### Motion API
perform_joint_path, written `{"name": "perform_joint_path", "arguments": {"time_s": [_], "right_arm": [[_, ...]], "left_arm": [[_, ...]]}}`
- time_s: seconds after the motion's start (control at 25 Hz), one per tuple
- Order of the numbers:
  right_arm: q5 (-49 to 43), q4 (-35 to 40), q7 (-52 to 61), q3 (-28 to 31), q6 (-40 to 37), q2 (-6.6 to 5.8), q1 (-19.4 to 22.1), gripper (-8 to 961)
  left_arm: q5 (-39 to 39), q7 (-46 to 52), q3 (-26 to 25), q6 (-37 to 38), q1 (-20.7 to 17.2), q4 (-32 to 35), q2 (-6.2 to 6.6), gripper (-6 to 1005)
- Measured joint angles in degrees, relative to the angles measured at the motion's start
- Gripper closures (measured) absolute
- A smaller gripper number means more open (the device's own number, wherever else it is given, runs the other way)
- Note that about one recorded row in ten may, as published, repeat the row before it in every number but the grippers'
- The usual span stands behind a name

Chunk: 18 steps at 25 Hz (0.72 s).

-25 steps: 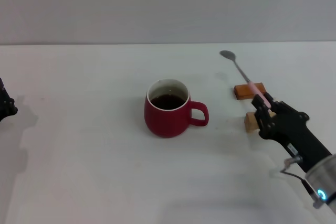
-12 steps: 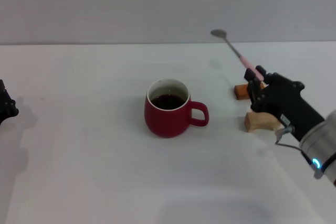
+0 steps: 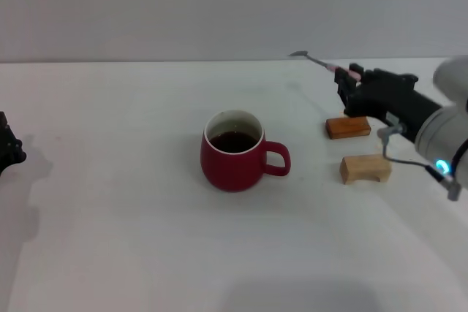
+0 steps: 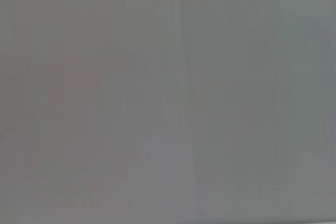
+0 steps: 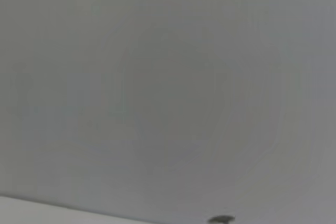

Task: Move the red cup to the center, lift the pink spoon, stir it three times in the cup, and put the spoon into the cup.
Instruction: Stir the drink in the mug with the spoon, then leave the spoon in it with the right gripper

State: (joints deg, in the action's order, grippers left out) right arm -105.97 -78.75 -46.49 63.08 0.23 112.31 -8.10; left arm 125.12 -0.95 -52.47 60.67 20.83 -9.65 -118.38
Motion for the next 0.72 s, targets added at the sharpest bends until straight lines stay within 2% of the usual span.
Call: {"name": "perform_joint_path", "arguments": {"time_s": [0.08,0.16,0.28,0.4,0.44,0.48,0.72], "right_arm": [[-6.82,-3.34,-1.00,8.56,10.89,4.50,2.19,790],[-14.63,-7.33,1.35,13.68,18.12,6.67,3.43,790],[-24.99,-13.48,11.87,14.63,24.19,6.18,3.15,791],[-34.18,-19.33,18.95,15.16,30.23,6.45,2.58,791],[-38.26,-22.82,22.70,15.60,35.08,6.47,1.36,791],[-38.26,-22.82,22.70,15.60,35.08,6.47,1.36,791],[-43.89,-29.22,29.93,17.51,50.26,6.46,-4.40,791]], "left_arm": [[0.00,0.00,0.00,-0.02,0.00,0.05,0.00,1001],[0.00,0.00,0.00,-0.02,0.00,0.05,0.00,1001],[-0.02,-0.01,0.00,-0.07,-0.01,0.60,-0.05,1001],[0.04,-0.02,0.00,-0.09,0.01,0.79,-0.07,1001],[0.04,-0.02,0.00,-0.15,0.19,1.07,-0.16,1001],[0.04,-0.02,0.00,-0.15,0.19,1.07,-0.16,1001],[0.04,-0.02,0.00,-0.20,0.39,1.14,-0.18,1001]]}}
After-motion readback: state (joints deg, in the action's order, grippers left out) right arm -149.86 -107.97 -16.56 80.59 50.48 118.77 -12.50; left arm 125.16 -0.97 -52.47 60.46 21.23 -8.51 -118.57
